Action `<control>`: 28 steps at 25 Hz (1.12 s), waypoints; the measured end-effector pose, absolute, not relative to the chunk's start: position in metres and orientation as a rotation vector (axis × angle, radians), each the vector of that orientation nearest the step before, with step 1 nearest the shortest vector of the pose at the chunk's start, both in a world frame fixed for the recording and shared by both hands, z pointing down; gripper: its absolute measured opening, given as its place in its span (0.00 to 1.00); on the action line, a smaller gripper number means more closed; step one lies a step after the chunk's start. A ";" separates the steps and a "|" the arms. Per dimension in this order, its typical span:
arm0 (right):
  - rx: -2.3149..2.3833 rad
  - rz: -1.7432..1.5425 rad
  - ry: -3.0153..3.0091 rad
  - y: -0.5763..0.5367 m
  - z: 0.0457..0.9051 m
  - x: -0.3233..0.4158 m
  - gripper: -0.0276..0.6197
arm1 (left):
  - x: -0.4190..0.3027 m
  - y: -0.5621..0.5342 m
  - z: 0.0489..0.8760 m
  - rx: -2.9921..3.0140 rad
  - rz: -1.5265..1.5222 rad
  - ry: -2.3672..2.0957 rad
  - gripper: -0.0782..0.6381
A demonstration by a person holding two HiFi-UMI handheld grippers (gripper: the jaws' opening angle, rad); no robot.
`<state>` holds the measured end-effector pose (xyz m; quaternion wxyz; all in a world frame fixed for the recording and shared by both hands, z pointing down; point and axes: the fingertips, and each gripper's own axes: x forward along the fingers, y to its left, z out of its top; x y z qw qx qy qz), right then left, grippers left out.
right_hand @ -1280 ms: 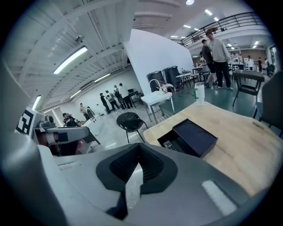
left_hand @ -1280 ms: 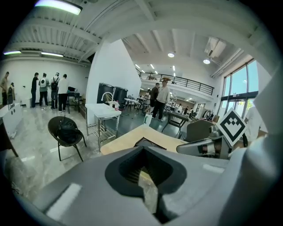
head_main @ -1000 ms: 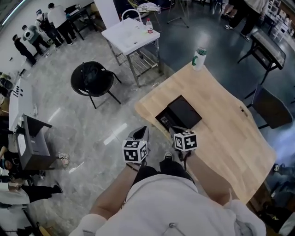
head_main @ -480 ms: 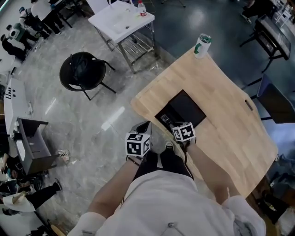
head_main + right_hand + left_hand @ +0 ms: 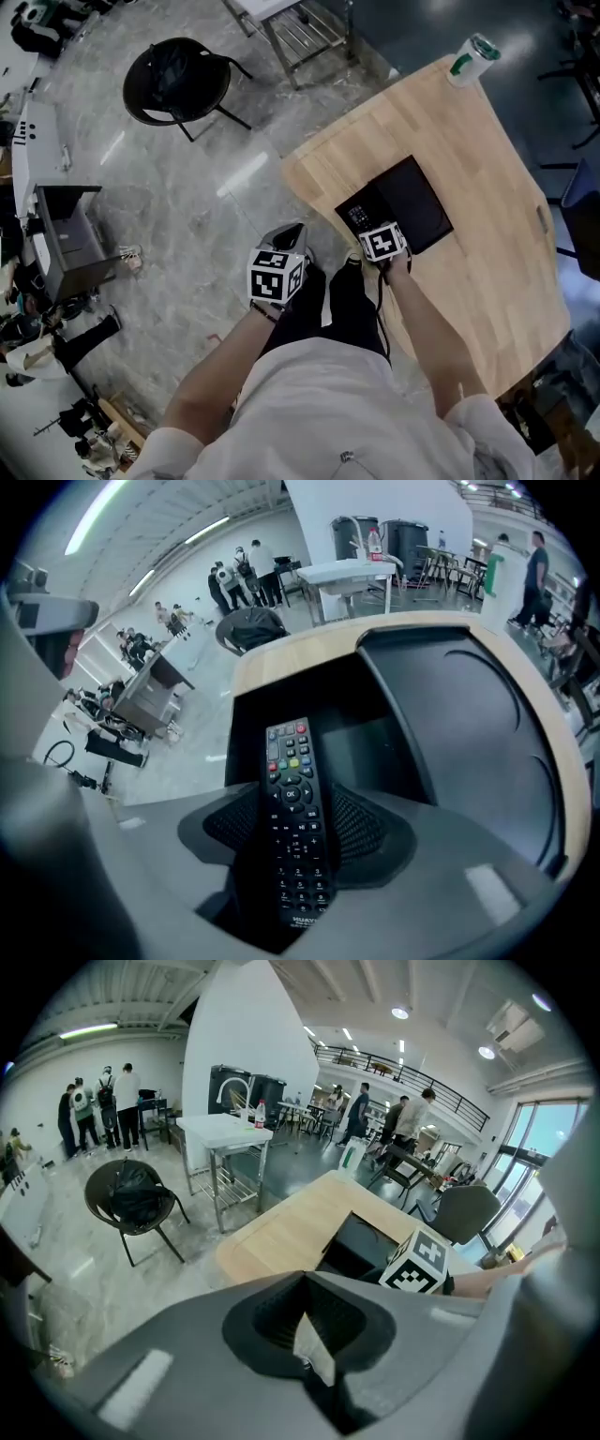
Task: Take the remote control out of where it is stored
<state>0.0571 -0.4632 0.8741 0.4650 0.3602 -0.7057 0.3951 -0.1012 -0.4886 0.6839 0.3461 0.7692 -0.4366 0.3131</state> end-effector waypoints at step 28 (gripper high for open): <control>0.850 0.702 -1.567 -0.455 0.897 0.076 0.50 | -0.107 -0.488 0.694 1.933 0.841 -1.178 0.11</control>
